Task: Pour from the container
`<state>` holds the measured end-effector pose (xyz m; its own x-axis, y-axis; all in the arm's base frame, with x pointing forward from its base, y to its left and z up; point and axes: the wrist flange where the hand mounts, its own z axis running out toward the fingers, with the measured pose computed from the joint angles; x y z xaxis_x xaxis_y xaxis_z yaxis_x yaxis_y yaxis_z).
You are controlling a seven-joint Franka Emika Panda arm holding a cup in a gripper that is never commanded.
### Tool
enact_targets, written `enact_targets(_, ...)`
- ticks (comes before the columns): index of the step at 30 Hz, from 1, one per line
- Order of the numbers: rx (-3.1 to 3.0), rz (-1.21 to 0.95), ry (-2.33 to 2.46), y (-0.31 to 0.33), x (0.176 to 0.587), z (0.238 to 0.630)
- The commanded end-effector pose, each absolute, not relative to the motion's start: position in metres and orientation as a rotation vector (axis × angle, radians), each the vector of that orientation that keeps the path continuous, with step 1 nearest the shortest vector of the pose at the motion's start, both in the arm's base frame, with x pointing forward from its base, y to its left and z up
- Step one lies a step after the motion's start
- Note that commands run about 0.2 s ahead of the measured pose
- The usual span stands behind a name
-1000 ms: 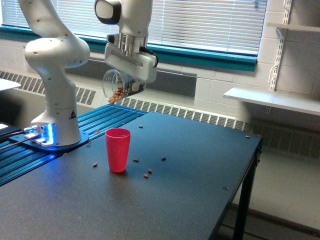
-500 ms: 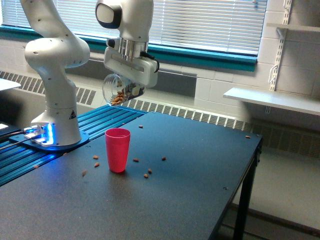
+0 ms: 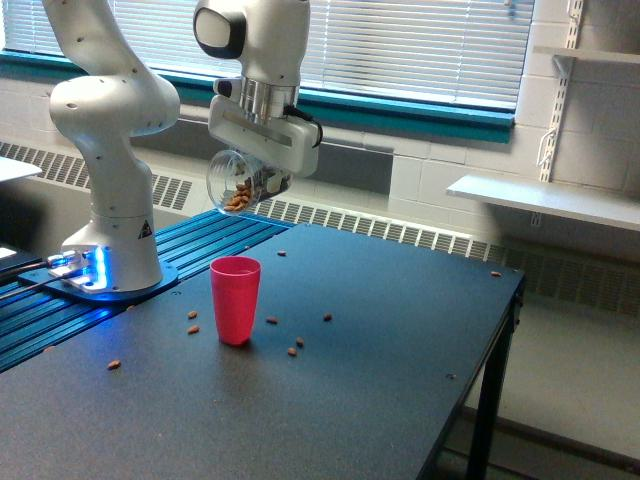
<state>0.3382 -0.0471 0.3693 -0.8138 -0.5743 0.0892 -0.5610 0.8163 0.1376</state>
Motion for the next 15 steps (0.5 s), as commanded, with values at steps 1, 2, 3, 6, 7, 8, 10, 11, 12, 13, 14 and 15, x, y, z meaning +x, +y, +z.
enact_targets(1, 0.928, -0.177, -2.871, -0.0469, 0.3443, 0.3671)
enact_targets(2, 0.927, -0.181, -2.872, -0.0465, 0.3449, 0.3667)
enact_targets(3, 0.926, -0.183, -2.871, -0.0462, 0.3454, 0.366)
enact_targets(6, 0.919, -0.19, -2.868, -0.046, 0.3463, 0.3632)
enact_targets(7, 0.918, -0.193, -2.869, -0.0459, 0.3469, 0.3627)
enact_targets(8, 0.915, -0.197, -2.869, -0.0457, 0.3475, 0.3624)
enact_targets(10, 0.91, -0.197, -2.867, -0.0455, 0.3482, 0.3604)
enact_targets(11, 0.911, -0.199, -2.866, -0.0454, 0.3485, 0.3594)
enact_targets(12, 0.912, -0.202, -2.865, -0.045, 0.3488, 0.3588)
enact_targets(13, 0.911, -0.206, -2.865, -0.0444, 0.3492, 0.3582)
enact_targets(14, 0.911, -0.209, -2.865, -0.044, 0.3495, 0.3579)
enact_targets(15, 0.911, -0.212, -2.866, -0.0435, 0.3498, 0.3575)
